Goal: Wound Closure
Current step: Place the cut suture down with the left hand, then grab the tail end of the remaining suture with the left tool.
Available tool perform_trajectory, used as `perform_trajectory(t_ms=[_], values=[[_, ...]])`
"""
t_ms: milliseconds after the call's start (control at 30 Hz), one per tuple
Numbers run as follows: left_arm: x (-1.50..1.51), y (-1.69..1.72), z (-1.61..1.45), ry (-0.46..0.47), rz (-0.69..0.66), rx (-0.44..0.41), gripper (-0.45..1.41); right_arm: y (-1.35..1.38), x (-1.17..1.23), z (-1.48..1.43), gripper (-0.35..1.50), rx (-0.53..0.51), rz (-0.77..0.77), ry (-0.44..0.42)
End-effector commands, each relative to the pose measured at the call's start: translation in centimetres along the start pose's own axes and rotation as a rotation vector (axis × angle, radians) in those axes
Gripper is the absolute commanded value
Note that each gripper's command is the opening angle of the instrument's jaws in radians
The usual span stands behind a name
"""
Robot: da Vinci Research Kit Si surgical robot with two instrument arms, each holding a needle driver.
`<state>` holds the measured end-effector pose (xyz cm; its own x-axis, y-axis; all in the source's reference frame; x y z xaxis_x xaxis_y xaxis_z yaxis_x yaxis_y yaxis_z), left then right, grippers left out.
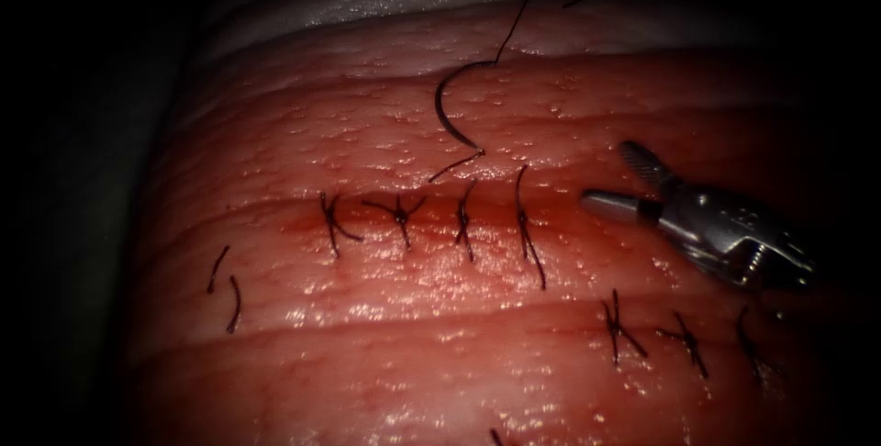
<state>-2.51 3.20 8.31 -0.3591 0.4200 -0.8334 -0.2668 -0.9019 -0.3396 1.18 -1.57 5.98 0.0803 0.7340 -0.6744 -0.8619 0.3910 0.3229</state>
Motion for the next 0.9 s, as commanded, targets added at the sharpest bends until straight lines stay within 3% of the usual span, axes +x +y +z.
perform_trajectory(t_ms=[33,133,233,267,467,667,900], values=[[0.0,0.03,-0.02,-0.003,0.003,-0.007,1.26,-0.06,-0.04,0.07,1.03,0.002,0.001,0.002],[-0.05,0.31,-0.33,-0.01,0.016,-0.041,1.26,-0.06,-0.06,0.06,1.04,0.003,-0.001,-0.002],[-0.18,0.87,-0.95,-0.031,0.053,-0.062,1.26,-0.07,-0.06,0.04,1.04,0.004,-0.003,-0.008],[-0.18,0.87,-0.95,-0.031,0.053,-0.062,1.26,-0.07,-0.06,0.04,1.04,0.004,-0.003,-0.008],[-0.49,1.89,-1.82,-0.063,0.032,-0.091,1.23,-0.1,-0.07,0.05,1.04,0.004,-0.003,-0.006],[-0.51,2.29,-2.01,-0.006,0.028,-0.136,1.08,-0.1,-0.07,0.03,1.04,0.005,-0.009,-0.006],[-0.25,2.9,-2.08,0.043,0.122,-0.148,1.04,-0.06,-0.07,-0.1,1.06,0.017,-0.03,-0.006]])
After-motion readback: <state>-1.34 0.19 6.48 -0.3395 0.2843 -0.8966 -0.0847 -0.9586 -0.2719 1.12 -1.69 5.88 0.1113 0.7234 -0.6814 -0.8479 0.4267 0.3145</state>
